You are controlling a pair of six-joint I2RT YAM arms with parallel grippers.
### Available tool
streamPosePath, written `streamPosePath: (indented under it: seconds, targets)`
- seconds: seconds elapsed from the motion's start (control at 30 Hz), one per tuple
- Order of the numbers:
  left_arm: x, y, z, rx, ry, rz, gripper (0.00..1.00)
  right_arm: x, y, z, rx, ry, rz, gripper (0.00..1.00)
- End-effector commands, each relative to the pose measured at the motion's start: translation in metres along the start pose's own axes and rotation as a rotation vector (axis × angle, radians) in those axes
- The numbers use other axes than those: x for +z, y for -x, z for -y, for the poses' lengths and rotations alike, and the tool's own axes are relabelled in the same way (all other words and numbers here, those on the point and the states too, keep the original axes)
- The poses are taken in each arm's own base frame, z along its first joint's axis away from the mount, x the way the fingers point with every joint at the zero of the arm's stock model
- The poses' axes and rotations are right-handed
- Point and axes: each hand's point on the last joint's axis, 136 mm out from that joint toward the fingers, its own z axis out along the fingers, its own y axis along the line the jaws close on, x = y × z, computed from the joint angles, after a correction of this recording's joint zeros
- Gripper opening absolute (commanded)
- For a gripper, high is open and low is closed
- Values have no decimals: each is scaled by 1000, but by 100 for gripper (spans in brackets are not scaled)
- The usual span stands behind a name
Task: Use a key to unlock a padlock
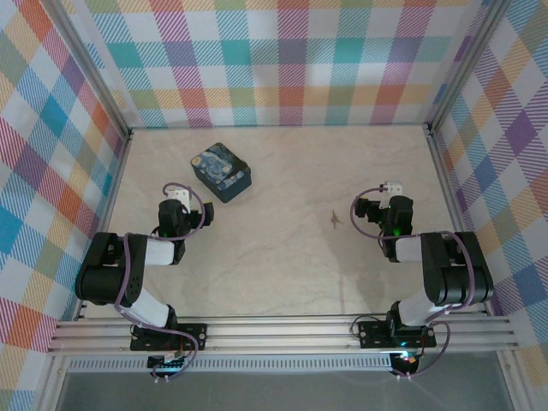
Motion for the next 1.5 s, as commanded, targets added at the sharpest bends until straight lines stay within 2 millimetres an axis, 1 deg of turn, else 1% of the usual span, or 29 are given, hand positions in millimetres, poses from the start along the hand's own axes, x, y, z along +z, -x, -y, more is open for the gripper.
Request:
streamPosePath:
  seconds: [0.0,0.3,0.37,0.43,0.47,0.5,0.53,0.6,0.63,0.73,0.77,0.83,0.9,0.93,1.0,1.1,1.13,1.3,1.4,1.47]
  targets:
    - [2,13,0,3,-11,37,100,0,11,-2,-8,17,38,100]
    - [2,14,-1,-3,-4,31,100,0,10,-2,-7,17,36,100]
    - [1,20,-4,-14,5,16,100,0,17,-6,-16,39,35,100]
    - [-3,36,-9,-32,44,-23,100,-2,25,-4,-7,21,-7,100]
    - [-6,44,-12,-35,63,-37,100,-5,26,-1,5,0,-39,100]
    - [-10,57,-15,-59,94,-32,100,-8,29,-2,14,2,-55,100]
    - [-14,65,-20,-89,123,-39,100,-11,32,-5,26,17,-74,100]
    - [-19,85,-19,-162,135,-48,100,-20,41,-15,45,50,-119,100]
    - [-19,90,-19,-204,143,-57,100,-24,47,-20,54,58,-124,100]
    - [-12,104,-16,-345,162,-129,100,-34,65,-38,71,93,-153,100]
    - [-7,107,-10,-381,147,-162,100,-37,71,-47,73,113,-167,100]
    - [-2,113,-3,-469,161,-218,99,-38,76,-62,96,147,-210,100]
    - [2,109,8,-508,189,-285,98,-37,75,-80,103,206,-260,100]
    - [6,109,16,-508,184,-303,98,-35,72,-88,98,223,-280,100]
    - [13,105,25,-506,203,-321,98,-32,67,-104,77,241,-306,100]
    - [34,96,35,-509,191,-351,98,-28,60,-126,49,260,-341,100]
    - [40,91,35,-507,197,-364,98,-28,59,-134,50,270,-354,100]
    - [62,69,44,-482,168,-435,95,-26,50,-154,65,295,-401,100]
    - [73,52,56,-452,104,-484,92,-26,50,-164,76,318,-406,99]
    - [77,43,69,-419,33,-516,88,-28,49,-171,69,333,-411,99]
